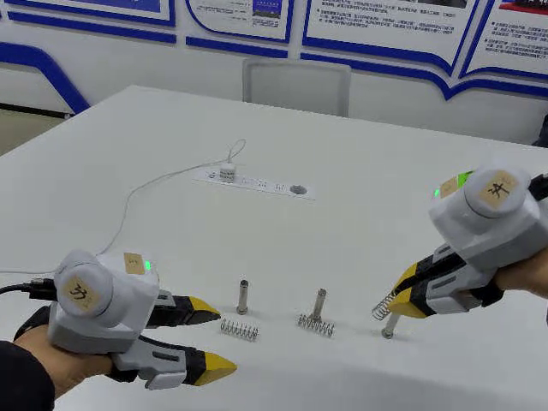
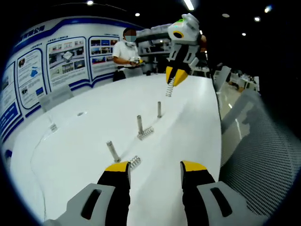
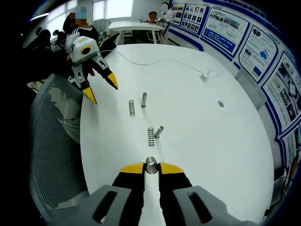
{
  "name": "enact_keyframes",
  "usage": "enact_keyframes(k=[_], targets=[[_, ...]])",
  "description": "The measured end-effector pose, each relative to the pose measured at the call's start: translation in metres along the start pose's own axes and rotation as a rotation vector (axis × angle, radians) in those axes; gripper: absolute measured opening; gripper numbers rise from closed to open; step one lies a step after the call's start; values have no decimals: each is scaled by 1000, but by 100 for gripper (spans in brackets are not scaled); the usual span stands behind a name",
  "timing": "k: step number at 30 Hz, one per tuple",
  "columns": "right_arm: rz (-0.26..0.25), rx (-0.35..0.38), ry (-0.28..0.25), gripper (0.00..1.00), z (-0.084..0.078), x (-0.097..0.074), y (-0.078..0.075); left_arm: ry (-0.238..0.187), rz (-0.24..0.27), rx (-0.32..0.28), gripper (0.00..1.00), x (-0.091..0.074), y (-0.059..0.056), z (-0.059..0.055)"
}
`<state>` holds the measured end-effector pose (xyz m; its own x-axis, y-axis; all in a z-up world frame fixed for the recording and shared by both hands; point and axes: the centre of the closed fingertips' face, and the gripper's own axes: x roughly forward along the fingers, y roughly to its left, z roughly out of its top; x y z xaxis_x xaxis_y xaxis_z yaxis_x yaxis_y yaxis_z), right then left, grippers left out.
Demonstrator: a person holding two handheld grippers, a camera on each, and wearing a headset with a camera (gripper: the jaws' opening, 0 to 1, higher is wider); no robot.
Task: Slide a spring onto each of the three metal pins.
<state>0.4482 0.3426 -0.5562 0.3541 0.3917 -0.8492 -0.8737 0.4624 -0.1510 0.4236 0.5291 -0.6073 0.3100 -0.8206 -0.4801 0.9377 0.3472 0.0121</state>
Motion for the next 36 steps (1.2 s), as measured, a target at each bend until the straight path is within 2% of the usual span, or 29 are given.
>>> enact_keyframes(k=[4, 7, 10, 12, 18, 22, 30, 36], targets=[[-26, 3, 33, 12, -6, -5, -16, -15, 16, -13, 45, -2, 0, 2], [-38, 2, 60, 12, -11, -5, -23, -25, 21, -22, 46, -1, -2, 4], [-40, 9, 90, 12, -18, -2, -30, -25, 14, -23, 46, 3, -8, 3], [-32, 18, 111, 12, -23, 1, -33, -21, 15, -20, 46, 3, -7, 3], [-8, 33, 152, 12, -31, 14, -40, -27, 31, -40, 48, 1, -3, 2], [10, 49, 174, 12, -37, 25, -44, -24, 30, -46, 48, 2, -4, 1], [21, 68, 210, 12, -43, 34, -45, -26, 32, -53, 48, 3, -4, 0], [26, 69, 215, 12, -44, 39, -48, -26, 30, -54, 48, 4, -4, -1]])
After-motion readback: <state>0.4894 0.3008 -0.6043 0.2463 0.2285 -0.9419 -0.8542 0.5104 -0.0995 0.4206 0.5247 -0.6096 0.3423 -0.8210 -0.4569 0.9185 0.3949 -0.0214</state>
